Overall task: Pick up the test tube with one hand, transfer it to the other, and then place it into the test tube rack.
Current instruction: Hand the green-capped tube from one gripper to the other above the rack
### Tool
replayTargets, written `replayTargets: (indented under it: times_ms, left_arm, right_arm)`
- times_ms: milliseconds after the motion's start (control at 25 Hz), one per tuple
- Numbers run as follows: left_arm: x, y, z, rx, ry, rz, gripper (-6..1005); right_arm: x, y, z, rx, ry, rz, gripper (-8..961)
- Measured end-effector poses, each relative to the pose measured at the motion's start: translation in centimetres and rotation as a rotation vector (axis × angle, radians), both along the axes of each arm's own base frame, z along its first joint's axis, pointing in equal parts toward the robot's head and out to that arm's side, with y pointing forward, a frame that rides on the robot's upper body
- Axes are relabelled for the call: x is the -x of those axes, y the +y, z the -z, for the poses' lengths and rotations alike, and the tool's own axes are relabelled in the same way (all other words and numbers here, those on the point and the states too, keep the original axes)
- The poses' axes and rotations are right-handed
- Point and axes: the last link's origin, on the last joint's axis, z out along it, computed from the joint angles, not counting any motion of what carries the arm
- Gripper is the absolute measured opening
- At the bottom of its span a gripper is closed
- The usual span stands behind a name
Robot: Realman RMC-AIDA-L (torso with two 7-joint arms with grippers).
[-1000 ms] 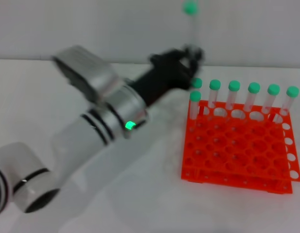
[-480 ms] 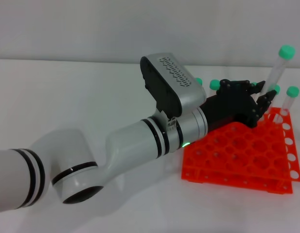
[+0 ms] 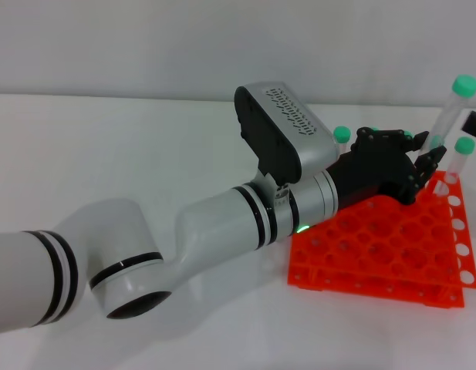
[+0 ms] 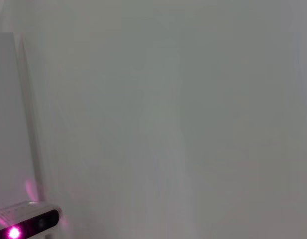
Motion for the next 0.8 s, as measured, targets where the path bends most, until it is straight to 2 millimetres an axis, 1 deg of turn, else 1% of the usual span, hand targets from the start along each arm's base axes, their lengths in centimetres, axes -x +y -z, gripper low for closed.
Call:
replayTargets:
  times_ms: [160, 360, 680, 800]
  left_arm:
    - [-0.2, -0.4, 0.2, 0.012, 0.004, 0.016, 197]
    - [-0.2, -0.7, 0.5, 0.020, 0.015, 0.019, 197]
    - [-0.1, -0.7, 0.4, 0.020, 0.012, 0.020, 197]
    - [-0.1, -0.8, 0.4, 0.021, 0.015, 0.026, 197]
  right_arm:
    - [0.9, 0.9, 1.0, 0.029, -0.007, 0.003, 868]
    - [1.7, 1.3, 1.6, 0.061, -0.009, -0.011, 854]
    - [1.3, 1.1, 1.3, 0.049, -0.009, 0.002, 818]
    - [1.2, 1.0, 1.3, 0.045, -0.009, 0.002, 708]
